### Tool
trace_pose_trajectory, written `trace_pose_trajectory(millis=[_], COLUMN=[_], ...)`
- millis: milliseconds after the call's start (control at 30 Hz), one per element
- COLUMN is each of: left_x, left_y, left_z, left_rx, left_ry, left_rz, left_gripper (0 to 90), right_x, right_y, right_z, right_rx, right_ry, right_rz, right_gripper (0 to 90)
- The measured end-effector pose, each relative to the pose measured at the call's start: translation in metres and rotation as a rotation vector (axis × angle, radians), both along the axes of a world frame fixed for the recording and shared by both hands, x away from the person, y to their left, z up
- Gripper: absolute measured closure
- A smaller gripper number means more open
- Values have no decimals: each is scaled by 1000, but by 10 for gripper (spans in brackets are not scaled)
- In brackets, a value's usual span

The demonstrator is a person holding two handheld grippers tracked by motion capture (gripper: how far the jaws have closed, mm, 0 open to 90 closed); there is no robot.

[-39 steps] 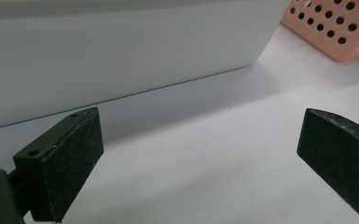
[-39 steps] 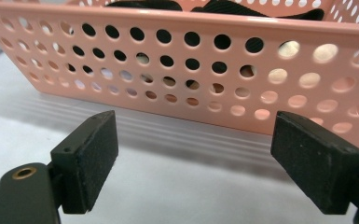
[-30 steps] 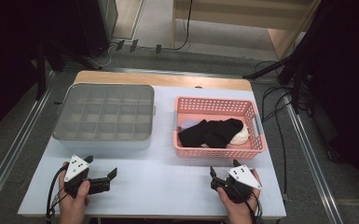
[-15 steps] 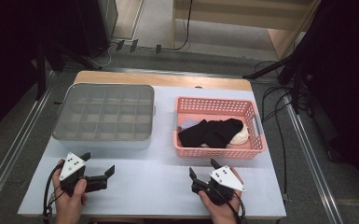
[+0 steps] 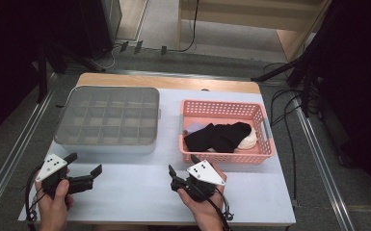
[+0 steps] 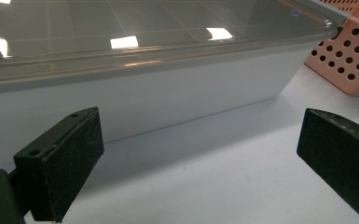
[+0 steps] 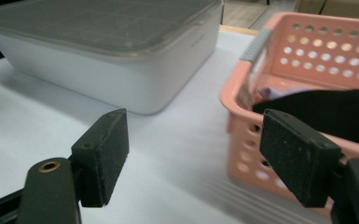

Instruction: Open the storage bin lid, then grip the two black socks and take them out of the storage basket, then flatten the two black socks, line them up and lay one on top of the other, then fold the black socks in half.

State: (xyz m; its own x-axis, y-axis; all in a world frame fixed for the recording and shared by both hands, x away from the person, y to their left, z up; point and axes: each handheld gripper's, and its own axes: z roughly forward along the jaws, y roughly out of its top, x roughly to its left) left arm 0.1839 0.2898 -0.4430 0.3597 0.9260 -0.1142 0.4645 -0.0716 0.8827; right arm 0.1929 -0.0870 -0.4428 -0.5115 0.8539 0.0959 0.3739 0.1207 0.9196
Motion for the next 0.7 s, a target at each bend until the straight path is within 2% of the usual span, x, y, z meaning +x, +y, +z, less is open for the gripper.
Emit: trace_pose_trajectory(millis=[33, 200, 267, 400, 600, 700], left_x=[1, 6, 9, 14, 23, 31], left_y=[5, 17, 26, 36, 54, 62], left_z=[2, 7, 10, 10, 14, 17], left_rx=[-1, 3, -2, -10, -17, -34], left_ry=[-1, -6, -11, -17, -22, -14], left_rz=[7, 38, 55, 76, 105, 95], left_gripper=[9, 9, 9, 9, 9, 9], right_x=[3, 11, 19, 25, 40, 51], right_y=[9, 24, 38, 49, 62, 69], right_z=[3, 7, 10, 14, 18, 19], right_rx=[0, 8, 5, 10, 20, 22], right_ry=[-2, 4, 2, 1, 17, 19], right_rz=[14, 26, 43, 53, 45, 21], right_gripper=[248, 249, 250, 251, 256, 258])
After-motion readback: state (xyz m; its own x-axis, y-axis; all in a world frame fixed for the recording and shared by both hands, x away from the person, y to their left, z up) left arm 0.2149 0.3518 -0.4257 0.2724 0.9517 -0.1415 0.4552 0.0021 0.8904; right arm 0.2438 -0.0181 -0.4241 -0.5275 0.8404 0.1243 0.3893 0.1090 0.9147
